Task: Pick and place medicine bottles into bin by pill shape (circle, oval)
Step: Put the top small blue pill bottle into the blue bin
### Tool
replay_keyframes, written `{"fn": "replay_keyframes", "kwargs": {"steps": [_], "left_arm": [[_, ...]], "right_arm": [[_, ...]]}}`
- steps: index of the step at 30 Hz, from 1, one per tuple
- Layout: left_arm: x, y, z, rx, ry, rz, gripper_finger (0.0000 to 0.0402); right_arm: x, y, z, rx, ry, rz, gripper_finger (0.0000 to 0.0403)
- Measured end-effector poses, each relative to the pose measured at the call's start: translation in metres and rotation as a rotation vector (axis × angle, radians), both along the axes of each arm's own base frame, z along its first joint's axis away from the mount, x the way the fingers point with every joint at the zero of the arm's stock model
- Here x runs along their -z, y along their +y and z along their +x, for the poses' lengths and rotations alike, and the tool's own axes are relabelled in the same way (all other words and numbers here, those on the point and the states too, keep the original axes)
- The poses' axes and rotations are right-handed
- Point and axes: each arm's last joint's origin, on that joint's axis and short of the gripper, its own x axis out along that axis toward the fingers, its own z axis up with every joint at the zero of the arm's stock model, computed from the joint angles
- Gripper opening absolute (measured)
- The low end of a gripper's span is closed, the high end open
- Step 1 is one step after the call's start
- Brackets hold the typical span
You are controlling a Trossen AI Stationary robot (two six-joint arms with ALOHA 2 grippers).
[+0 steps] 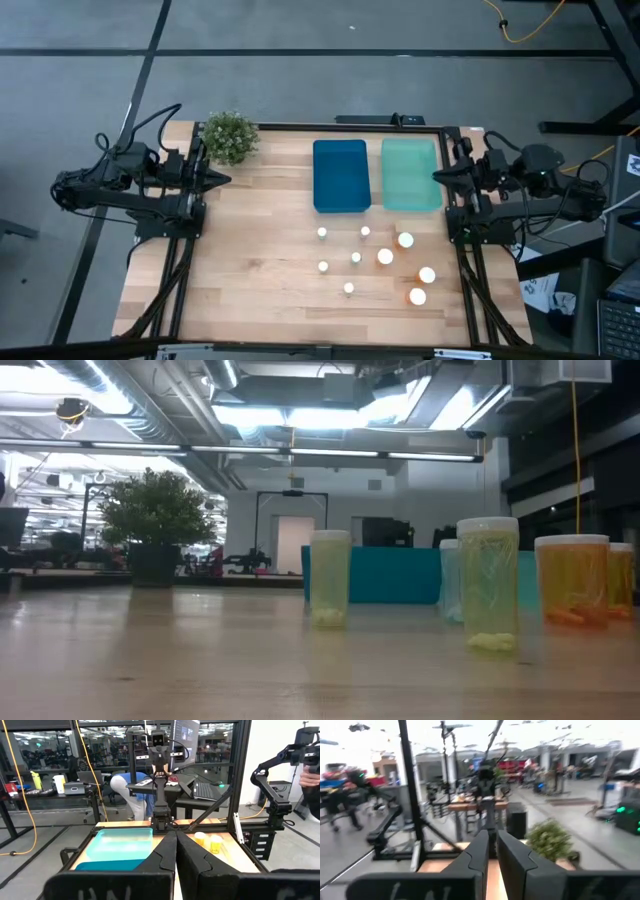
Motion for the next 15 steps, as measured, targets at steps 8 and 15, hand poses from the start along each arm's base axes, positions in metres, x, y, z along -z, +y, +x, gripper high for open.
{"fn": "replay_keyframes", "kwargs": {"steps": [8, 15], "left_arm": [[0.000, 0.000, 0.000, 0.000, 0.000, 0.000, 0.0000], [0.000, 0.000, 0.000, 0.000, 0.000, 0.000, 0.0000]], "right_arm": [[0.014, 0.000, 0.022, -0.011, 0.173, 0.022, 0.0042], [0.039, 0.000, 0.058, 0.014, 0.429, 0.073, 0.0042]]}}
